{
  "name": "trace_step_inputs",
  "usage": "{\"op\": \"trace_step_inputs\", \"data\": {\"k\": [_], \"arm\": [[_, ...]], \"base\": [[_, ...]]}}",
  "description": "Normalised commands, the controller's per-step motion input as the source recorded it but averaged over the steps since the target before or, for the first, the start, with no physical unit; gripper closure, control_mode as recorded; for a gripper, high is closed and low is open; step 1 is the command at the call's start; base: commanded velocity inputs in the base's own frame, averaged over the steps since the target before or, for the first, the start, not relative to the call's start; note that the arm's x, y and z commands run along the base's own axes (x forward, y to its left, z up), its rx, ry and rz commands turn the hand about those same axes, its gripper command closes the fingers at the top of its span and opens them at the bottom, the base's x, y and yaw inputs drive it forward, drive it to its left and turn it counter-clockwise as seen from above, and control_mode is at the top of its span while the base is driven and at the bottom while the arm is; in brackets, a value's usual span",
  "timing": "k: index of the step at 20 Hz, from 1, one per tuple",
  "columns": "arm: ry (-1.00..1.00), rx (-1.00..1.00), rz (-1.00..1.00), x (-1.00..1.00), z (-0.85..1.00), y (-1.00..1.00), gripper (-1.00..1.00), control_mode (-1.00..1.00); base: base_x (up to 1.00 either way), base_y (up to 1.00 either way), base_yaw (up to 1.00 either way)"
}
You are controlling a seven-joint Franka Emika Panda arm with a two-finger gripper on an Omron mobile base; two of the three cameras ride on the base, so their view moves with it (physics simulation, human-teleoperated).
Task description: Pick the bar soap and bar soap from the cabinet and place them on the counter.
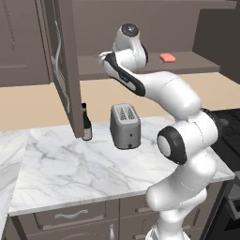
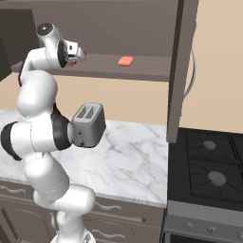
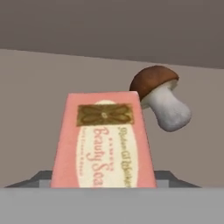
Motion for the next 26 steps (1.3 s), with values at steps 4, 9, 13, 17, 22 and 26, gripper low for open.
{"op": "trace_step_inputs", "data": {"k": [4,9,13,17,22,26], "arm": [[-0.05,0.00,-0.03,-0.66,-0.62,-0.27,1.00,-1.00],[0.01,0.00,-0.03,-0.60,0.04,-0.34,1.00,-1.00],[0.06,0.00,-0.01,-0.51,0.18,-0.35,1.00,-1.00],[0.11,-0.01,0.00,-0.49,0.25,-0.31,1.00,-1.00],[0.11,-0.02,0.00,-0.48,0.34,-0.30,1.00,-1.00],[0.12,-0.03,0.00,-0.47,0.24,-0.25,1.00,-1.00]], "base": [[0.00,0.00,0.00],[0.00,0.00,0.00],[0.00,0.00,0.00],[0.00,0.00,0.00],[0.00,0.00,0.00],[0.00,0.00,0.00]]}}
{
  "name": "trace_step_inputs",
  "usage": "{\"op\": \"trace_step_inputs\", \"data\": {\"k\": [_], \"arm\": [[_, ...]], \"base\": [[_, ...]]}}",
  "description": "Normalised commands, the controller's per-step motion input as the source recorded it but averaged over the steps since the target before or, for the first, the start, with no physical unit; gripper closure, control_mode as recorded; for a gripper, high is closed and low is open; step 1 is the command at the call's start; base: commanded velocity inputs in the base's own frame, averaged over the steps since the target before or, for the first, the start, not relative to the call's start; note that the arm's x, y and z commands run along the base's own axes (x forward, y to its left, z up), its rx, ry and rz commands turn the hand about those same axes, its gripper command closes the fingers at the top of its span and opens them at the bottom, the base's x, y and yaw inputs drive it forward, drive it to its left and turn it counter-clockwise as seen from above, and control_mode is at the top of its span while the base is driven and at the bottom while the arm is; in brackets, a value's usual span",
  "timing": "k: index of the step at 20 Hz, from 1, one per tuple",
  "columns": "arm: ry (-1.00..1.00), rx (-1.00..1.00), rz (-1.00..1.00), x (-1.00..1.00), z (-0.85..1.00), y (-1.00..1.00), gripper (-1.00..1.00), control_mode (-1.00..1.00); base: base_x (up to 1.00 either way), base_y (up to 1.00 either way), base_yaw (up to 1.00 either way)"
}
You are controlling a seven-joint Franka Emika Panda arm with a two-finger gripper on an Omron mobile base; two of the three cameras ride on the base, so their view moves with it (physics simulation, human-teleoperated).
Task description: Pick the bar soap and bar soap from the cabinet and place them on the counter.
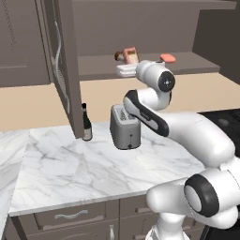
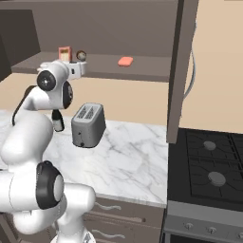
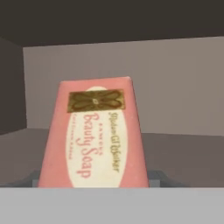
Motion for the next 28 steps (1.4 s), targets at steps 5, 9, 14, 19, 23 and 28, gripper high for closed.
{"op": "trace_step_inputs", "data": {"k": [5,9,14,19,23,28], "arm": [[0.13,-0.03,0.00,-0.41,0.09,-0.19,1.00,-1.00],[0.14,-0.04,0.00,-0.39,0.01,-0.15,1.00,-1.00],[0.13,-0.05,0.00,-0.37,0.00,-0.10,1.00,-1.00],[0.12,-0.04,0.00,-0.30,0.00,-0.05,1.00,-1.00],[0.16,-0.03,0.00,-0.19,0.00,-0.07,1.00,-1.00],[0.16,-0.03,-0.02,-0.16,-0.03,-0.12,1.00,-1.00]], "base": [[0.00,0.00,0.00],[0.00,0.00,0.00],[0.00,0.00,0.00],[0.00,0.00,0.00],[0.00,0.00,0.00],[0.00,0.00,0.00]]}}
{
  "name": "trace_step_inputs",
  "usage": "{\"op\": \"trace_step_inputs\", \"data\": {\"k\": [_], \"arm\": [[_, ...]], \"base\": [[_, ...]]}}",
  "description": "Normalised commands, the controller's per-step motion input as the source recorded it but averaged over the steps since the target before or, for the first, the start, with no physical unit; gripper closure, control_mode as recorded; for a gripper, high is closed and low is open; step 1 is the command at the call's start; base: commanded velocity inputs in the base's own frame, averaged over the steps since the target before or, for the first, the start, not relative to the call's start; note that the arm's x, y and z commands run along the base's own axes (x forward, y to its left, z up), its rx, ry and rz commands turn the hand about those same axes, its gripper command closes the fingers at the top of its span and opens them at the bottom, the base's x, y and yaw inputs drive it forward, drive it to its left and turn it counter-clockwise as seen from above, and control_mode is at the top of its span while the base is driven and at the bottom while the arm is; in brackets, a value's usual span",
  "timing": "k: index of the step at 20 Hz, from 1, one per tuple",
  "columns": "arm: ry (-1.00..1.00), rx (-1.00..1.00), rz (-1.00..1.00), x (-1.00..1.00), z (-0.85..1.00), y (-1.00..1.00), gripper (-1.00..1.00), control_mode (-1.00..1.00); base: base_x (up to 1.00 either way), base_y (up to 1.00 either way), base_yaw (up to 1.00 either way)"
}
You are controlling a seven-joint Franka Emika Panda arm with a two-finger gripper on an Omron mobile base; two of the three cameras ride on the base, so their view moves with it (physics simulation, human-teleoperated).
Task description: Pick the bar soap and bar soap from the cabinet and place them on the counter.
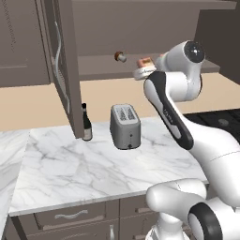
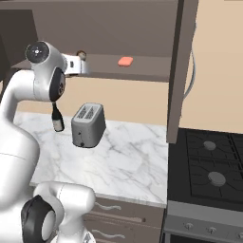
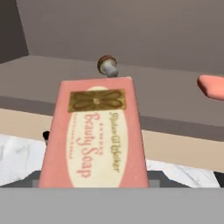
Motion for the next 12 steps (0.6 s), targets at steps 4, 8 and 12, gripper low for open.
{"op": "trace_step_inputs", "data": {"k": [4,8,12], "arm": [[0.17,-0.02,-0.03,-0.19,-0.08,-0.13,1.00,-1.00],[0.15,-0.04,-0.04,-0.22,-0.17,-0.16,1.00,-1.00],[0.10,-0.08,-0.05,-0.23,-0.40,-0.26,1.00,-1.00]], "base": [[0.00,0.00,0.00],[0.00,0.00,0.00],[0.00,0.00,0.00]]}}
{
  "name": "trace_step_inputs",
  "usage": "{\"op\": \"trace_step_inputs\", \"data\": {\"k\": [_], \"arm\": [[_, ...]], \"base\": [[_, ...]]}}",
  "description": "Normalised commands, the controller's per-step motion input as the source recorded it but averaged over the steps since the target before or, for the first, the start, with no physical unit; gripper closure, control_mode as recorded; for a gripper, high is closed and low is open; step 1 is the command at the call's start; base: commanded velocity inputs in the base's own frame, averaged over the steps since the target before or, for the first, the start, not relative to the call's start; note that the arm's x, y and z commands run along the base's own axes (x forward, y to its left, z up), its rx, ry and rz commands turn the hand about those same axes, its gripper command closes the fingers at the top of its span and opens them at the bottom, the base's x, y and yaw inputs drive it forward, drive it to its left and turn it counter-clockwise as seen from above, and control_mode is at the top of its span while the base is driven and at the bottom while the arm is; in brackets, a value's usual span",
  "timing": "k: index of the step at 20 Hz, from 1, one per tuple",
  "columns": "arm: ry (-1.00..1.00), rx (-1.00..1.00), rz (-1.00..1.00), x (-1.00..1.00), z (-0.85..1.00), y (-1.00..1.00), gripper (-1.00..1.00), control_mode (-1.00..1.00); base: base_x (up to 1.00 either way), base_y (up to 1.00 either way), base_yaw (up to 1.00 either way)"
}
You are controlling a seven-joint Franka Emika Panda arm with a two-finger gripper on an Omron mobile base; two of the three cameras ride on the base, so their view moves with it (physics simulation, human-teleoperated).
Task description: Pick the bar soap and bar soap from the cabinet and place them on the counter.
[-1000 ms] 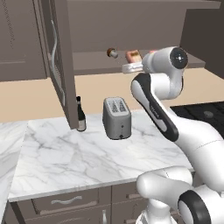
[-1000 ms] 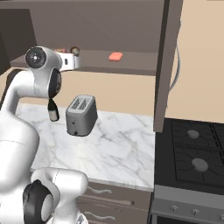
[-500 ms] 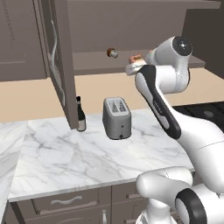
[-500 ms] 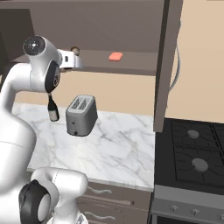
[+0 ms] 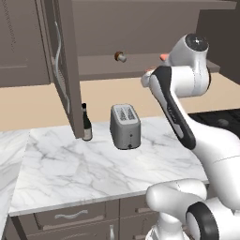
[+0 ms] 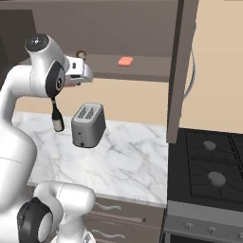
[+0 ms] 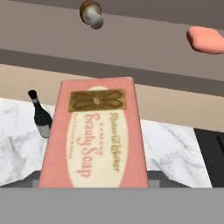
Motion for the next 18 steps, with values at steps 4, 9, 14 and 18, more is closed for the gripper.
{"op": "trace_step_inputs", "data": {"k": [4,9,14,18], "arm": [[0.04,-0.08,-0.06,-0.22,-0.56,-0.36,1.00,-1.00],[0.00,-0.05,-0.06,-0.20,-0.52,-0.43,1.00,-1.00],[0.02,-0.01,-0.06,-0.13,-0.39,-0.50,1.00,-1.00],[0.06,0.00,-0.06,-0.06,-0.34,-0.54,1.00,-1.00]], "base": [[0.00,0.00,0.00],[0.00,0.00,0.00],[0.00,0.00,0.00],[0.00,0.00,0.00]]}}
